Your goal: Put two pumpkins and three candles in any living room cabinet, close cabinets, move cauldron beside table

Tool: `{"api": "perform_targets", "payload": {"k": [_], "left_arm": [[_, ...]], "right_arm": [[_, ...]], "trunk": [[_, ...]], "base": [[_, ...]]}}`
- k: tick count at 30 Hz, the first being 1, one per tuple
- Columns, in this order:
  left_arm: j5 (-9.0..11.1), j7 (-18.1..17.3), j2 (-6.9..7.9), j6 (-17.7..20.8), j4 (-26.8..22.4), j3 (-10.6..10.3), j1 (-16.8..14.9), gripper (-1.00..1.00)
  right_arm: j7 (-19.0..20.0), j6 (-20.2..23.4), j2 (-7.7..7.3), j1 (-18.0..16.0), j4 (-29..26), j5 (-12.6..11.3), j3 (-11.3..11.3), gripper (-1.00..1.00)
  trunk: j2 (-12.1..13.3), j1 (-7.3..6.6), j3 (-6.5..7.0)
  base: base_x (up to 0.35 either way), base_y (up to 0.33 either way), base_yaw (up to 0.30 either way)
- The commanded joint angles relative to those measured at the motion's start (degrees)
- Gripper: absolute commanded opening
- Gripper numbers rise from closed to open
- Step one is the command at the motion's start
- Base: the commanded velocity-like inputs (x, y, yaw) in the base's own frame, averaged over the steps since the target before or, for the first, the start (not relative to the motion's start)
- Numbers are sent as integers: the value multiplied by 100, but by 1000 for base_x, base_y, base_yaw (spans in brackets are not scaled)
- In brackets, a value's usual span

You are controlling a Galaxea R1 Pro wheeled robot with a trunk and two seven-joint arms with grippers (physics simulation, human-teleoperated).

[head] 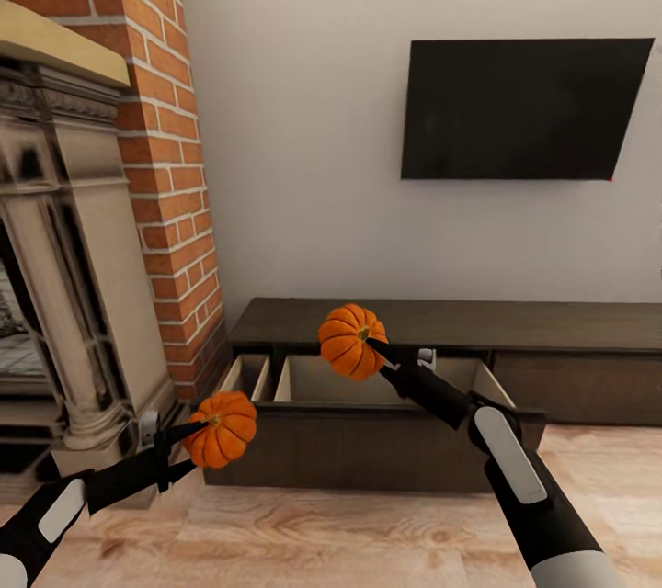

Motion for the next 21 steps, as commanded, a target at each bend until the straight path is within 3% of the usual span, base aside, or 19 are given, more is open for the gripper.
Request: {"api": "perform_targets", "payload": {"k": [1,21], "left_arm": [[-15,-1,-1,14,0,10,-3,-100],[-33,8,-8,14,0,1,-3,-100]], "right_arm": [[-9,16,-3,-4,6,-11,4,-100],[10,20,-3,-4,23,-15,4,-100]], "trunk": [[-1,-4,17],[26,-55,460]], "base": [[0,0,-1],[0,0,0]]}}
